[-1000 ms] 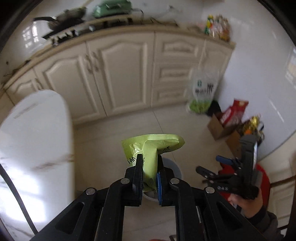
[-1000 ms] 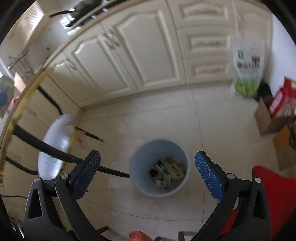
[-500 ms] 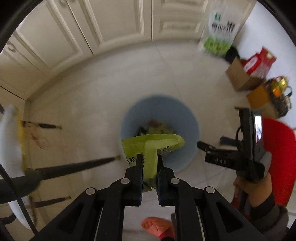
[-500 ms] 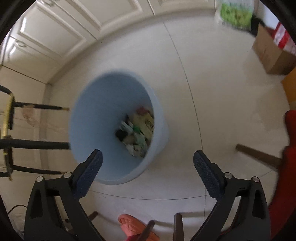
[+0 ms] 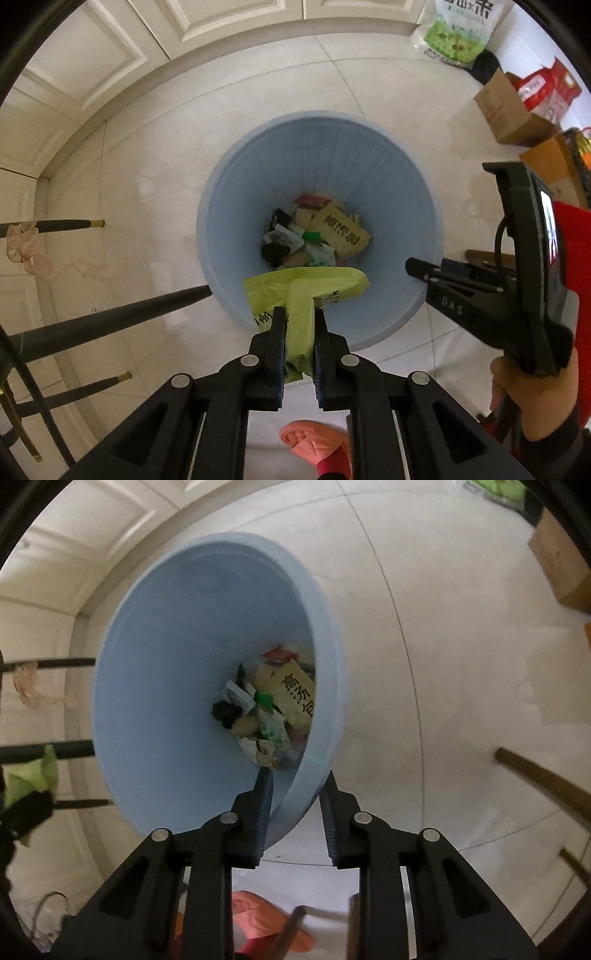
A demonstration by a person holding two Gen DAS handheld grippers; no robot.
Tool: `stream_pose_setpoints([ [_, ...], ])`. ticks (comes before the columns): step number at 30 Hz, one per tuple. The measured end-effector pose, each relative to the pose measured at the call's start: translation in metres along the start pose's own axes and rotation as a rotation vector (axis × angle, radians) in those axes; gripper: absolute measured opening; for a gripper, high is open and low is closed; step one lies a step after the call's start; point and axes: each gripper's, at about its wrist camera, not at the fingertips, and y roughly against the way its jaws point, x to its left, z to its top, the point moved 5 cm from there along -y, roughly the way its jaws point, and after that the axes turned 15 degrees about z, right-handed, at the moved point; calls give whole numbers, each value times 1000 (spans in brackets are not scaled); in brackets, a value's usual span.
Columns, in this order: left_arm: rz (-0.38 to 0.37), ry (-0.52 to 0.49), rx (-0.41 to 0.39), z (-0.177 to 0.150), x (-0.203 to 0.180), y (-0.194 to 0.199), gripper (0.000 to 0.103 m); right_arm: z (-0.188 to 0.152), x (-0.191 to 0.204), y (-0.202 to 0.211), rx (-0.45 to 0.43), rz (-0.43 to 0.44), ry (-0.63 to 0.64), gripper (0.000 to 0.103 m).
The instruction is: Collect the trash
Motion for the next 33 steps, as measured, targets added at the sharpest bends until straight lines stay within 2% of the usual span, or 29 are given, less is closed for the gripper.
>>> stream_pose_setpoints([
  [2,7,7,-12,-8,0,6,10,-1,2,1,1,-11,12,23],
  [5,8,11,-28,-14,1,13,19,1,0,3,-3,7,3,23],
  [6,28,-5,-39,-13,-1,14,37,1,0,5,-5,9,2,23],
  [7,45,-5,-48,-20,0,22,49,3,-2,3,-7,8,2,23],
  [8,72,0,-71,-20,1,26,68,3,-2,4,-9,6,3,23],
  [13,129,5,-140,-38,5,60,69,4,-5,5,-24,2,-8,23],
  [15,156,23,-195,-50,14,84,69,5,-3,5,-32,-5,0,26],
  [19,160,50,-294,-79,30,134,70,1,4,16,-73,-25,18,29],
  [20,162,62,-324,-88,36,147,71,1,6,20,-81,-43,30,33],
  [22,175,96,-380,-107,48,172,72,-3,11,35,-101,-81,30,57],
  [24,164,136,-437,-128,59,200,73,-7,19,50,-110,-79,25,67],
  [26,143,165,-485,-153,67,222,77,-13,38,78,-167,-90,57,69],
  [28,142,186,-529,-179,75,247,78,-22,60,106,-205,-113,73,87],
  [33,141,221,-644,-247,89,302,82,-50,130,175,-296,-56,152,92],
])
